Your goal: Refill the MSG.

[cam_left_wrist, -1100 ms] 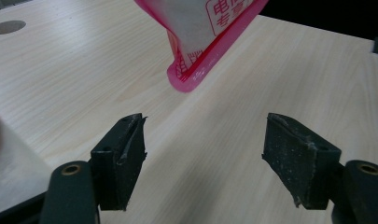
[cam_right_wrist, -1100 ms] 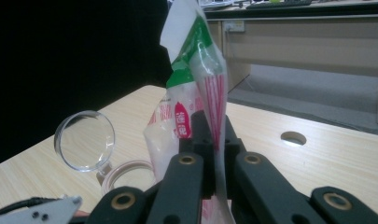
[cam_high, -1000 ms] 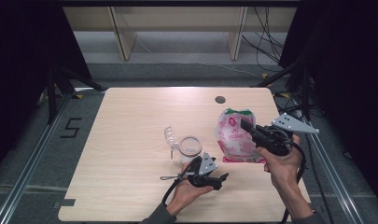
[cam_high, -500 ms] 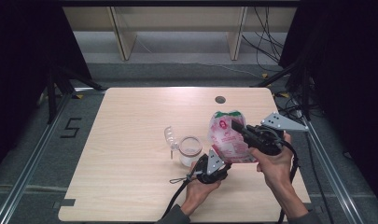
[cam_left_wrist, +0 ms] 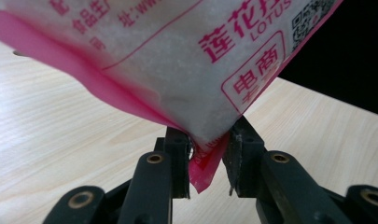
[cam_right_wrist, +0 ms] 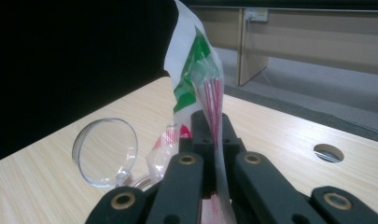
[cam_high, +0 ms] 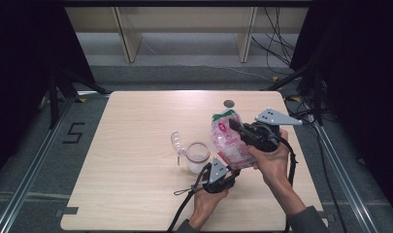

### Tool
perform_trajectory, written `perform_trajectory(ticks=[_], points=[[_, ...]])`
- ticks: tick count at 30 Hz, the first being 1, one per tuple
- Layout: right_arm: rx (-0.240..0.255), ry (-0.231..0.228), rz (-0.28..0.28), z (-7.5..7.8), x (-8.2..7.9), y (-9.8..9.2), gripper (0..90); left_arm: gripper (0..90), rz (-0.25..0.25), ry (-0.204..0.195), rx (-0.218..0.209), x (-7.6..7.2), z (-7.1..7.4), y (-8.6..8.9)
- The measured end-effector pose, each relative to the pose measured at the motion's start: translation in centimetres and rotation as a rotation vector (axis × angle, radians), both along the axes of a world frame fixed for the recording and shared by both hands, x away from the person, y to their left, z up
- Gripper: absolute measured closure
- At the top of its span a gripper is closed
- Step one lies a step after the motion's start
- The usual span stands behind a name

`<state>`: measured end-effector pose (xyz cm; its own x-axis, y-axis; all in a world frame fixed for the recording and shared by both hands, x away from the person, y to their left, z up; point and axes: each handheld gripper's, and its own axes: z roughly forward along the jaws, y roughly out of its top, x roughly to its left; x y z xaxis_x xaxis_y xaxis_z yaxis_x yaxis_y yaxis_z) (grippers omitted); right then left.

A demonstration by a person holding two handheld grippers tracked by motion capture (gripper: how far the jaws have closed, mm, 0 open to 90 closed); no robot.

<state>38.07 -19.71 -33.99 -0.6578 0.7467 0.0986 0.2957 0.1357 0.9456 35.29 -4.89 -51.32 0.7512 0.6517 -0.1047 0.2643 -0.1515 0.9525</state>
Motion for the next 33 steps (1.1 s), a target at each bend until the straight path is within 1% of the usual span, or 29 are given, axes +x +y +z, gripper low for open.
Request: perform_trajectory(ticks=[1,2,3,4,6,7,8,9,10,11,12,13,14,15,16,17,20,21,22,23,24,26,27,28,29,30,31,32,33], points=[[-0.004,-0.001,0.008,0.0,0.2,0.2,90.0,72.6,-0.003,0.007,-0.027,0.0,-0.1,-0.1],[-0.005,0.021,-0.008,0.1,0.1,0.6,90.0,72.6,0.004,0.009,-0.020,-0.1,0.0,0.1],[-0.019,0.003,0.007,0.1,0.5,0.7,90.0,72.6,0.006,0.009,-0.033,-0.1,-0.1,0.2],[-0.013,0.006,0.003,0.1,0.6,1.0,90.0,72.6,0.000,0.005,-0.049,0.0,-0.2,0.3],[-0.036,-0.010,0.006,0.2,0.9,1.3,90.0,72.7,0.013,0.012,-0.050,-0.1,-0.3,0.5],[-0.026,0.017,0.020,0.2,0.8,1.7,90.0,72.7,0.014,0.009,-0.049,-0.1,-0.3,0.6],[-0.053,-0.013,0.019,0.1,1.1,1.8,90.0,72.7,0.021,0.015,-0.059,-0.1,-0.4,0.7],[-0.050,-0.006,0.029,0.1,1.1,2.2,90.0,72.7,0.019,0.016,-0.061,-0.1,-0.5,0.7],[-0.052,0.019,0.030,0.0,1.1,2.5,90.0,72.7,0.019,0.018,-0.062,-0.1,-0.5,0.8],[-0.067,-0.005,0.046,0.0,1.3,2.7,90.0,72.8,0.017,0.014,-0.074,-0.1,-0.6,0.7],[-0.060,0.010,0.026,0.0,1.1,3.1,90.0,72.8,0.019,0.013,-0.090,-0.2,-0.6,0.6],[-0.080,-0.003,0.035,0.0,1.3,3.2,90.0,72.8,0.009,0.023,-0.083,-0.2,-0.4,0.7],[-0.086,0.006,0.037,0.0,1.3,3.3,90.0,72.8,0.011,0.003,-0.072,-0.3,-0.1,0.7],[-0.086,0.006,0.037,0.0,1.3,3.3,90.0,72.9,0.011,0.003,-0.072,-0.3,-0.1,0.7],[-0.069,0.024,0.047,0.2,1.3,3.6,90.0,72.9,0.015,0.000,-0.065,-0.4,0.0,0.7],[-0.084,-0.007,0.047,0.3,1.5,3.5,90.0,72.9,0.015,-0.001,-0.073,-0.3,0.1,0.7],[-0.071,0.028,0.046,0.4,1.5,3.8,90.0,72.9,0.013,-0.011,-0.063,-0.2,0.1,0.7],[-0.088,0.012,0.046,0.4,1.6,3.9,90.0,73.0,0.014,-0.011,-0.063,-0.2,0.2,0.7],[-0.089,0.002,0.045,0.4,1.7,3.9,90.0,73.0,0.015,-0.009,-0.064,-0.2,0.2,0.7],[-0.082,0.014,0.055,0.4,1.8,4.0,90.0,73.0,0.010,-0.006,-0.064,-0.1,0.2,0.7],[-0.094,0.017,0.038,0.4,1.8,4.0,90.0,73.0,-0.001,-0.008,-0.065,-0.1,0.3,0.7],[-0.085,0.027,0.044,0.4,1.9,4.3,90.0,73.1,0.011,-0.006,-0.063,-0.1,0.4,0.7],[-0.098,0.011,0.041,0.4,2.0,4.4,90.0,73.1,0.009,-0.010,-0.061,-0.1,0.5,0.7],[-0.090,0.026,0.047,0.5,1.9,4.6,90.0,73.1,0.005,-0.009,-0.064,-0.1,0.5,0.7],[-0.090,0.030,0.046,0.5,1.9,4.8,90.0,73.1,0.007,-0.005,-0.070,-0.1,0.6,0.8],[-0.091,0.024,0.035,0.5,1.9,4.9,90.0,73.2,-0.001,-0.005,-0.071,0.0,0.5,0.8],[-0.099,0.016,0.042,0.4,2.0,5.0,90.0,73.2,0.007,0.002,-0.070,0.0,0.5,0.8],[-0.112,0.015,0.049,0.4,2.2,5.1,90.0,73.2,0.005,0.003,-0.068,0.0,0.5,0.8],[-0.110,0.019,0.044,0.4,2.2,5.2,90.0,73.2,0.005,0.002,-0.074,0.1,0.5,0.8]])
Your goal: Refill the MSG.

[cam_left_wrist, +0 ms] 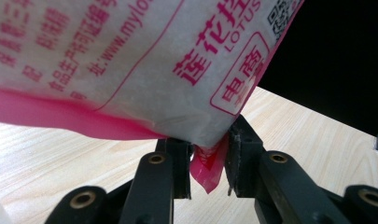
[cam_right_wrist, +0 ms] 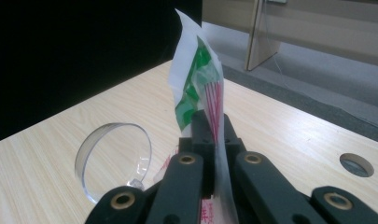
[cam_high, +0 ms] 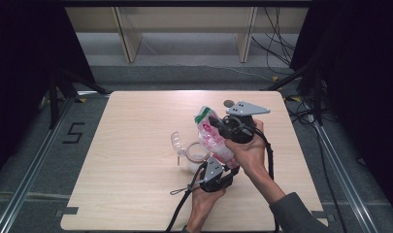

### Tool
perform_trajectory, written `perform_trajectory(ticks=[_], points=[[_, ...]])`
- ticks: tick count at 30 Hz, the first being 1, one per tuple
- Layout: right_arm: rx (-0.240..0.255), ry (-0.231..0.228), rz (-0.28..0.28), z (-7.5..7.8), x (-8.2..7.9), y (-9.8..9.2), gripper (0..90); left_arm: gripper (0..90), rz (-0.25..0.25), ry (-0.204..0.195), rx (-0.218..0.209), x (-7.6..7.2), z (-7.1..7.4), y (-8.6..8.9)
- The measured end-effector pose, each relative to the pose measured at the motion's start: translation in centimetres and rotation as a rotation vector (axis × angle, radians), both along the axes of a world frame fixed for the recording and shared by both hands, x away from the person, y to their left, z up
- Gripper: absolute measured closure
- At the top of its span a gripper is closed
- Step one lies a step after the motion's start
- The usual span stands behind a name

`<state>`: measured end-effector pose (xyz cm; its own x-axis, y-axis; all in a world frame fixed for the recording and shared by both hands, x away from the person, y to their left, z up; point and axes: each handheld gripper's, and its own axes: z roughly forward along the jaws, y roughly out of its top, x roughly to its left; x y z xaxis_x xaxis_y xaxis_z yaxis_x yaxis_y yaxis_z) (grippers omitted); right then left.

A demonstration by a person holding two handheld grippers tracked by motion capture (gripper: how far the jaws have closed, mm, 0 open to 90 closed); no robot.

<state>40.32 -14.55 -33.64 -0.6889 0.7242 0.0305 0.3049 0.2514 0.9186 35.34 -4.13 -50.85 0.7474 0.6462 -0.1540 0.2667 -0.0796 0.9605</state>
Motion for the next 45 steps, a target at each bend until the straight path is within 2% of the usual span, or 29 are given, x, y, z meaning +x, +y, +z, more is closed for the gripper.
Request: perform_trajectory(ticks=[3,4,6,9,13,16,18,19,21,22,25,26,27,28,29,30,33,34,38,40,41,44,45], points=[[-0.015,0.012,-0.003,-0.1,0.1,0.2,90.0,73.2,0.001,0.005,0.003,0.0,-0.1,-0.1],[-0.018,0.002,-0.002,-0.2,0.3,0.2,90.0,73.3,-0.006,0.010,-0.001,0.0,-0.1,-0.2],[-0.016,0.022,-0.005,-0.3,0.3,0.4,90.0,73.3,-0.008,0.012,-0.003,0.1,-0.2,-0.2],[-0.020,0.014,0.004,-0.5,0.4,0.7,90.0,73.3,-0.014,0.019,-0.016,0.1,-0.2,-0.1],[-0.036,0.031,-0.009,-0.6,0.3,1.1,90.0,73.3,-0.017,0.013,-0.010,0.1,-0.2,-0.2],[-0.056,0.020,0.004,-0.7,0.5,1.3,90.0,73.3,-0.016,0.012,-0.015,0.1,-0.2,-0.1],[-0.038,0.025,-0.009,-0.9,0.6,1.6,90.0,73.4,-0.018,0.018,-0.019,0.1,-0.3,0.0],[-0.050,0.043,0.001,-0.9,0.6,1.7,90.0,73.4,-0.017,0.016,-0.019,0.2,-0.3,0.0],[-0.058,0.023,0.011,-1.1,0.8,1.9,90.0,73.4,-0.019,0.014,-0.018,0.2,-0.4,0.0],[-0.064,0.042,0.006,-1.0,0.7,2.0,90.0,73.4,-0.017,0.013,-0.023,0.2,-0.4,0.0],[-0.064,0.038,0.004,-1.3,0.9,2.3,90.0,73.6,-0.024,0.021,-0.004,0.2,-0.4,0.0],[-0.072,0.048,0.008,-1.3,0.9,2.3,90.0,73.6,-0.020,0.026,0.003,0.1,-0.3,0.0],[-0.086,0.036,0.012,-1.3,1.0,2.3,90.0,73.6,-0.023,0.025,0.000,0.2,-0.4,0.0],[-0.081,0.042,0.015,-1.4,1.0,2.3,90.0,73.6,-0.025,0.023,0.004,0.2,-0.4,0.1],[-0.069,0.057,0.002,-1.4,0.9,2.4,90.0,73.6,-0.022,0.021,-0.020,0.2,-0.4,-0.1],[-0.079,0.042,0.015,-1.3,1.1,2.4,90.0,73.6,-0.020,0.021,-0.017,0.1,-0.3,0.0],[-0.076,0.053,0.008,-1.4,1.1,2.5,90.0,73.7,-0.023,0.024,-0.017,0.2,-0.4,0.0],[-0.076,0.041,0.003,-1.5,1.2,2.6,90.0,73.7,-0.030,0.025,-0.017,0.2,-0.4,0.0],[-0.081,0.062,0.008,-1.7,1.2,2.7,90.0,73.8,-0.025,0.031,-0.025,0.3,-0.5,0.0],[-0.086,0.060,0.011,-1.7,1.2,2.8,90.0,73.8,-0.027,0.027,-0.027,0.3,-0.5,-0.1],[-0.098,0.041,0.024,-1.7,1.4,2.7,90.0,73.8,-0.027,0.028,-0.025,0.3,-0.5,-0.1],[-0.099,0.042,0.021,-1.7,1.4,2.7,90.0,73.8,-0.027,0.029,-0.027,0.3,-0.5,-0.1],[-0.084,0.066,0.004,-1.8,1.1,2.8,90.0,73.8,-0.029,0.031,-0.029,0.2,-0.5,-0.1]])
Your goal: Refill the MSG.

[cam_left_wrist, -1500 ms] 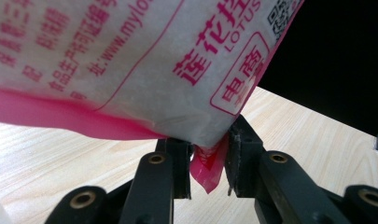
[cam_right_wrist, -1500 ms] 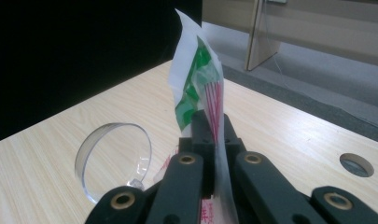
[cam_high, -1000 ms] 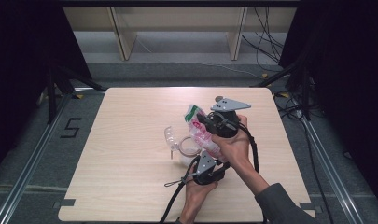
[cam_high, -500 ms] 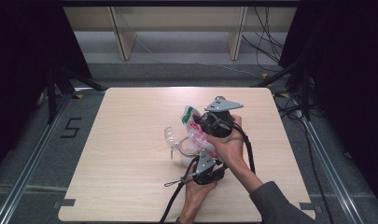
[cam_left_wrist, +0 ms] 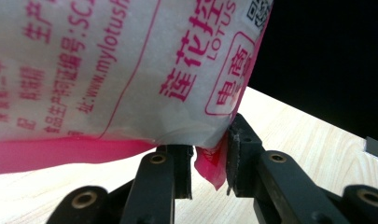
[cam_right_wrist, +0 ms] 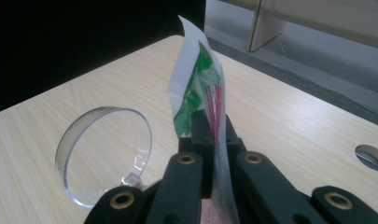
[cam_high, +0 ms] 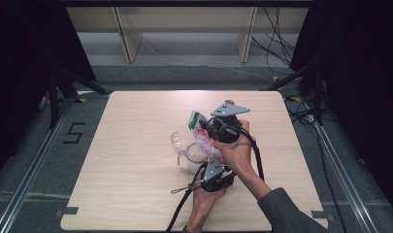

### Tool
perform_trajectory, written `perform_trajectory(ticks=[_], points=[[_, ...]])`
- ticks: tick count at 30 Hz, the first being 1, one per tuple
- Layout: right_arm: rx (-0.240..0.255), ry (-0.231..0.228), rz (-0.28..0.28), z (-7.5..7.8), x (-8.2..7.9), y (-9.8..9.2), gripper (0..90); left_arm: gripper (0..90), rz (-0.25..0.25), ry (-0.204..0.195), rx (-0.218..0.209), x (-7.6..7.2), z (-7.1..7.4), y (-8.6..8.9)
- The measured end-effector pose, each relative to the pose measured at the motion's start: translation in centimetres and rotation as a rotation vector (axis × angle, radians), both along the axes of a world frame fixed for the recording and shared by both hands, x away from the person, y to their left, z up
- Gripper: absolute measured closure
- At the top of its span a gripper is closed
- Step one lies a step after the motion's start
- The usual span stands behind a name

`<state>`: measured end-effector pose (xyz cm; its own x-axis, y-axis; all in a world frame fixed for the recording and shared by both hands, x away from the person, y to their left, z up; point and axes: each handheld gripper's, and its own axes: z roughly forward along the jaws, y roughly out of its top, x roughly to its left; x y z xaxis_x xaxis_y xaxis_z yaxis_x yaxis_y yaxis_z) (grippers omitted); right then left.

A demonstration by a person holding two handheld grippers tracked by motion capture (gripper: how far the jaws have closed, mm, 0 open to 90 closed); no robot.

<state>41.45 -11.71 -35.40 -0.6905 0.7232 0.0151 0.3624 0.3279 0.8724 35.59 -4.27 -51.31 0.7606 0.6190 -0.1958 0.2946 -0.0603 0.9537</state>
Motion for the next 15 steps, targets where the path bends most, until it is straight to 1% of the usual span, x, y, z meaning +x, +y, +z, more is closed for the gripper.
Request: perform_trajectory(ticks=[1,2,3,4,6,7,8,9,11,12,13,14,15], points=[[-0.004,-0.011,0.004,-0.03,0.07,-0.01,90.0,73.9,-0.002,0.002,-0.004,-0.01,0.01,-0.01],[-0.010,-0.011,0.000,-0.03,-0.01,0.02,90.0,73.9,-0.002,0.002,-0.005,-0.02,0.02,-0.03],[-0.015,-0.003,0.005,0.01,-0.04,0.01,90.0,73.9,-0.001,0.001,-0.006,-0.03,0.02,-0.04],[-0.009,-0.005,0.004,-0.04,-0.03,0.08,90.0,73.8,-0.001,0.002,-0.008,-0.02,0.00,-0.03],[-0.015,-0.010,0.013,-0.08,0.04,0.10,90.0,73.9,-0.004,0.003,-0.016,0.03,-0.05,-0.04],[-0.017,-0.002,0.009,-0.09,-0.02,0.12,90.0,73.8,-0.005,0.004,-0.018,0.04,-0.07,-0.05],[-0.010,-0.018,0.003,-0.26,0.08,0.21,90.0,73.8,-0.005,0.005,-0.014,0.02,-0.07,-0.02],[-0.020,-0.007,0.009,-0.23,0.08,0.17,90.0,73.8,-0.005,0.005,-0.014,0.02,-0.09,-0.04],[-0.020,-0.005,0.010,-0.29,0.07,0.26,90.0,73.8,-0.006,0.008,-0.014,0.03,-0.11,-0.03],[-0.029,-0.003,0.017,-0.32,0.13,0.29,90.0,73.8,-0.006,0.008,-0.015,0.04,-0.11,-0.03],[-0.019,-0.006,0.017,-0.42,0.19,0.36,90.0,73.9,-0.007,0.007,-0.017,0.05,-0.11,-0.01],[-0.026,-0.006,0.013,-0.40,0.18,0.37,90.0,73.9,-0.007,0.006,-0.017,0.04,-0.11,0.01],[-0.020,-0.012,0.002,-0.49,0.13,0.52,90.0,73.8,-0.008,0.007,-0.019,0.03,-0.11,0.04]])
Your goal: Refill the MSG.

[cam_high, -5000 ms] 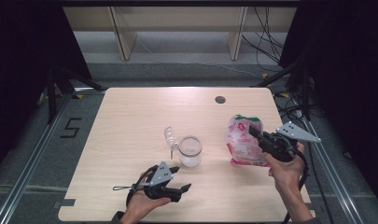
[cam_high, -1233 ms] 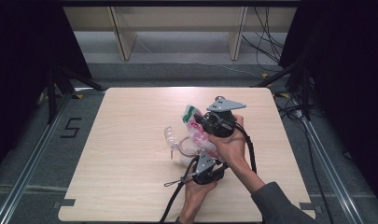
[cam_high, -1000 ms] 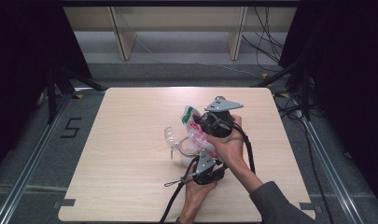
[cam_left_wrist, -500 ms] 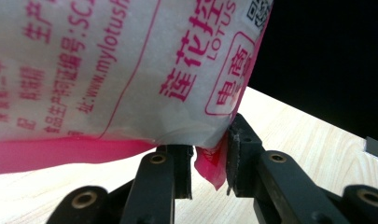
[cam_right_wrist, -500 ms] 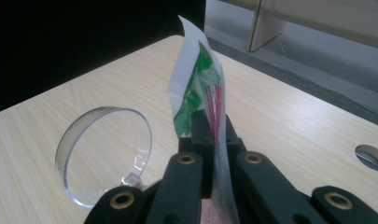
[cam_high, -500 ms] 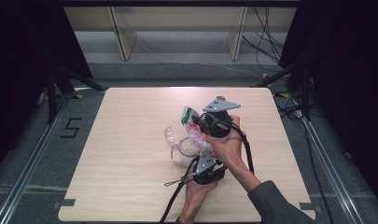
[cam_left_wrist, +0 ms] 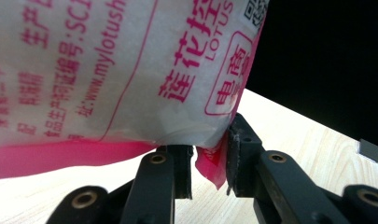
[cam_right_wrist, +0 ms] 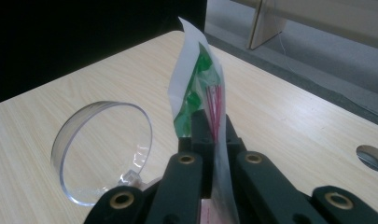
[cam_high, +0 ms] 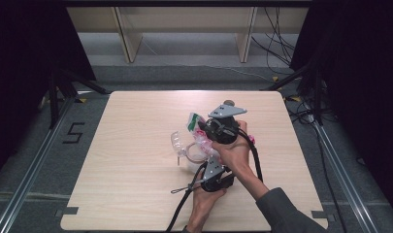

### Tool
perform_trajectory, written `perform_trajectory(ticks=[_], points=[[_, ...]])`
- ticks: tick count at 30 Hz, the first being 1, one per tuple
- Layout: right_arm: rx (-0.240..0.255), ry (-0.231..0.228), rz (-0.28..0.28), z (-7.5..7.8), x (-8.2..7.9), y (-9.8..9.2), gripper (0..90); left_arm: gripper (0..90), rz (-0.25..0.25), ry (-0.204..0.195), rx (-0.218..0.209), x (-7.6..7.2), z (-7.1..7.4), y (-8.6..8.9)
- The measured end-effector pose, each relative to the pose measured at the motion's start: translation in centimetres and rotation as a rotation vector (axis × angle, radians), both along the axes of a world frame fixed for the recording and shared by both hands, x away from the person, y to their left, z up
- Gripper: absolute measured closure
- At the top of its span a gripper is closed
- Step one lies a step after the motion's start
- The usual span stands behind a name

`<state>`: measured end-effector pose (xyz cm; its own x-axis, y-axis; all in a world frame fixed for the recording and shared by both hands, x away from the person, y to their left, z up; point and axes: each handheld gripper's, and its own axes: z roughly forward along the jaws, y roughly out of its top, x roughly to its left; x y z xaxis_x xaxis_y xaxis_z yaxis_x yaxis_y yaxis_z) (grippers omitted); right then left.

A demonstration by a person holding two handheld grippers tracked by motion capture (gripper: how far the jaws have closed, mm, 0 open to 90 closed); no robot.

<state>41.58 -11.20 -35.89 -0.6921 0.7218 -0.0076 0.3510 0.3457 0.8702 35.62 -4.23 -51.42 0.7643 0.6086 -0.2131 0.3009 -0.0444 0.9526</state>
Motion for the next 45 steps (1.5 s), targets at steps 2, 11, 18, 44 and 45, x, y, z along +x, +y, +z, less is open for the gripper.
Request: perform_trajectory(ticks=[2,11,18,44,45], points=[[-0.017,0.006,0.016,0.01,0.10,-0.01,90.0,73.8,-0.001,0.003,-0.005,-0.01,0.01,0.01],[-0.021,0.004,0.012,-0.07,0.23,0.03,90.0,73.9,-0.001,-0.001,0.006,-0.09,0.09,-0.01],[-0.017,0.009,0.000,-0.15,0.06,0.21,90.0,73.9,-0.002,-0.002,-0.010,-0.15,0.13,-0.06],[-0.011,-0.006,0.012,-0.54,0.42,-0.03,90.0,74.1,-0.008,-0.008,0.003,0.02,0.06,-0.14],[-0.009,-0.009,0.009,-0.57,0.44,-0.06,90.0,74.1,-0.010,-0.008,0.004,0.03,0.07,-0.13]])
